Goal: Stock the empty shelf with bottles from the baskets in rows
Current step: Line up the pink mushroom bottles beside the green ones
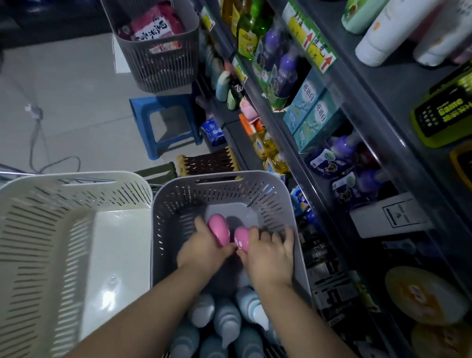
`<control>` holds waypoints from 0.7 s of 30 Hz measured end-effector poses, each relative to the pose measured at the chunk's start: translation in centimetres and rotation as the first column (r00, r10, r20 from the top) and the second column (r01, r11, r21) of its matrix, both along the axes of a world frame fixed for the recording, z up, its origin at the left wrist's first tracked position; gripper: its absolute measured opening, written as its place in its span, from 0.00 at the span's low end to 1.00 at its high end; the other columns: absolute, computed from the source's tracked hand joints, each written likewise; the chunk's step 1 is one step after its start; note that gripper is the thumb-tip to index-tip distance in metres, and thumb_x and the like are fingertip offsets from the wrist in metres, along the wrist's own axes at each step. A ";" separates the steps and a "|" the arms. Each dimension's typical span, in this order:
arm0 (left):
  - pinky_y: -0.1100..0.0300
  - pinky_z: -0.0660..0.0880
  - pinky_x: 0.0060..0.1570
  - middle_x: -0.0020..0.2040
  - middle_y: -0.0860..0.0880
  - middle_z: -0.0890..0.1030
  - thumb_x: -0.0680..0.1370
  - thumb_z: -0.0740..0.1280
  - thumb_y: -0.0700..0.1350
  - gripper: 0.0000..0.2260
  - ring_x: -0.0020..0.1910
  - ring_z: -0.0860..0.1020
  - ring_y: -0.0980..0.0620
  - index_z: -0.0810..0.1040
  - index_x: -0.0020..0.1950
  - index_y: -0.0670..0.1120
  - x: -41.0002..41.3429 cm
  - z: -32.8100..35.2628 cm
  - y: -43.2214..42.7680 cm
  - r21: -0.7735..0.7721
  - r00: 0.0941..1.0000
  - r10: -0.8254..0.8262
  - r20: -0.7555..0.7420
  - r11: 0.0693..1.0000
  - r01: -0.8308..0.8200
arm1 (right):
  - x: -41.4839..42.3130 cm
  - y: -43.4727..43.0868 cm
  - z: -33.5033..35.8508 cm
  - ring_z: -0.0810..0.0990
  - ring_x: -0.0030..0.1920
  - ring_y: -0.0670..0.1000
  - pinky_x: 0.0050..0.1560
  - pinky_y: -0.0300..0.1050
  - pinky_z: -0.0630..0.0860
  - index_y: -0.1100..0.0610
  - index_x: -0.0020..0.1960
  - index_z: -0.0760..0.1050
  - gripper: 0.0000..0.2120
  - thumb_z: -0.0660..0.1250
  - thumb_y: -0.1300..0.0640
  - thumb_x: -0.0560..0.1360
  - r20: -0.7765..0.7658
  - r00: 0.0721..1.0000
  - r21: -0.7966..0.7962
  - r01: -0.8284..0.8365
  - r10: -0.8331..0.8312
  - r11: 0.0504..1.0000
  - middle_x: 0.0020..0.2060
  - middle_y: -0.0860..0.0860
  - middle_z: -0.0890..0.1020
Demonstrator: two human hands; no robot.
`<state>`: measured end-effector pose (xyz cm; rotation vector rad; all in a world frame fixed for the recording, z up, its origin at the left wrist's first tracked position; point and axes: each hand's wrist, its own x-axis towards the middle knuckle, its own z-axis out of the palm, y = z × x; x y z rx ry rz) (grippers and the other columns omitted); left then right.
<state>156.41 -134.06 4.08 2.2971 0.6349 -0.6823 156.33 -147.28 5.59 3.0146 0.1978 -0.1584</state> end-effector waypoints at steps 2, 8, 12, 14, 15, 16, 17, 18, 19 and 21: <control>0.52 0.73 0.58 0.64 0.39 0.78 0.68 0.74 0.63 0.53 0.62 0.78 0.41 0.44 0.78 0.42 0.3 0.3 0.9 -0.034 0.995 -0.093 -0.041 0.995 0.092 | -0.5 0.1 -0.9 0.79 0.32 0.55 0.62 0.58 0.64 0.56 0.39 0.77 0.26 0.83 0.45 0.49 -0.015 1.000 0.013 -0.018 0.018 1.000 0.29 0.54 0.79; 0.49 0.71 0.61 0.72 0.44 0.56 0.70 0.72 0.46 0.45 0.68 0.66 0.42 0.47 0.78 0.55 0.1 2.2 3.4 0.415 0.713 -0.699 0.053 0.665 0.621 | -1.4 0.5 -1.7 0.80 0.31 0.56 0.34 0.49 0.77 0.55 0.46 0.80 0.34 0.85 0.45 0.44 -0.200 0.980 0.101 0.026 -0.005 0.995 0.34 0.54 0.79; 0.52 0.65 0.64 0.76 0.49 0.61 0.75 0.67 0.42 0.29 0.70 0.64 0.46 0.62 0.74 0.51 2.4 2.1 3.6 0.544 0.427 -0.904 0.028 0.372 0.752 | -0.9 -0.4 -2.2 0.80 0.32 0.54 0.29 0.46 0.77 0.56 0.49 0.81 0.33 0.85 0.47 0.47 -0.199 0.979 0.133 0.059 -0.031 0.989 0.35 0.54 0.80; 0.53 0.64 0.62 0.73 0.50 0.65 0.77 0.64 0.44 0.23 0.68 0.67 0.47 0.65 0.72 0.51 3.1 1.9 4.1 0.552 0.396 -0.918 0.005 0.333 0.765 | -1.0 -0.3 -2.0 0.82 0.38 0.53 0.34 0.45 0.78 0.56 0.53 0.79 0.29 0.84 0.49 0.56 -0.223 0.973 0.123 0.089 -0.060 0.988 0.40 0.52 0.81; 0.53 0.64 0.61 0.72 0.50 0.67 0.78 0.64 0.47 0.22 0.67 0.68 0.47 0.66 0.71 0.51 3.4 1.8 4.4 0.553 0.408 -0.913 -0.002 0.338 0.761 | -0.9 -0.2 -1.7 0.82 0.45 0.53 0.41 0.45 0.78 0.56 0.58 0.77 0.26 0.80 0.50 0.64 -0.237 0.969 0.135 0.104 -0.070 0.985 0.47 0.53 0.81; 0.53 0.64 0.61 0.71 0.50 0.68 0.77 0.66 0.50 0.23 0.66 0.69 0.47 0.66 0.71 0.51 3.5 1.7 4.6 0.552 0.431 -0.902 -0.011 0.354 0.755 | -0.8 -0.3 -1.6 0.80 0.53 0.54 0.50 0.46 0.77 0.56 0.64 0.72 0.23 0.73 0.51 0.72 -0.266 0.961 0.163 0.118 -0.072 0.980 0.54 0.53 0.79; 0.52 0.64 0.61 0.69 0.50 0.69 0.74 0.69 0.54 0.27 0.66 0.69 0.47 0.66 0.71 0.52 3.6 1.7 4.5 0.543 0.454 -0.890 -0.027 0.369 0.754 | -0.6 -0.6 -1.5 0.77 0.60 0.54 0.57 0.47 0.74 0.56 0.67 0.68 0.20 0.67 0.53 0.78 -0.305 0.951 0.177 0.114 -0.056 0.978 0.60 0.54 0.76; 0.52 0.65 0.61 0.67 0.50 0.69 0.72 0.71 0.57 0.30 0.65 0.69 0.47 0.66 0.70 0.51 3.6 1.8 4.3 0.525 0.473 -0.880 -0.046 0.382 0.761 | -0.5 -1.1 -1.5 0.74 0.63 0.55 0.60 0.47 0.71 0.56 0.68 0.66 0.19 0.64 0.53 0.80 -0.319 0.947 0.204 0.118 -0.048 0.972 0.63 0.54 0.73; 0.51 0.65 0.61 0.66 0.49 0.70 0.71 0.72 0.59 0.31 0.65 0.70 0.46 0.66 0.70 0.51 3.5 1.9 3.9 0.504 0.490 -0.870 -0.058 0.398 0.767 | -0.5 -1.6 -1.4 0.73 0.64 0.55 0.62 0.47 0.69 0.56 0.69 0.65 0.20 0.63 0.52 0.80 -0.336 0.940 0.218 0.137 -0.057 0.966 0.64 0.55 0.72; 0.51 0.66 0.60 0.64 0.48 0.70 0.70 0.72 0.62 0.32 0.63 0.71 0.45 0.66 0.69 0.51 3.3 2.0 3.4 0.486 0.530 -0.846 -0.062 0.438 0.756 | -0.2 -2.1 -1.1 0.73 0.64 0.56 0.62 0.48 0.69 0.57 0.69 0.64 0.26 0.67 0.48 0.77 -0.357 0.931 0.248 0.179 -0.082 0.952 0.64 0.55 0.71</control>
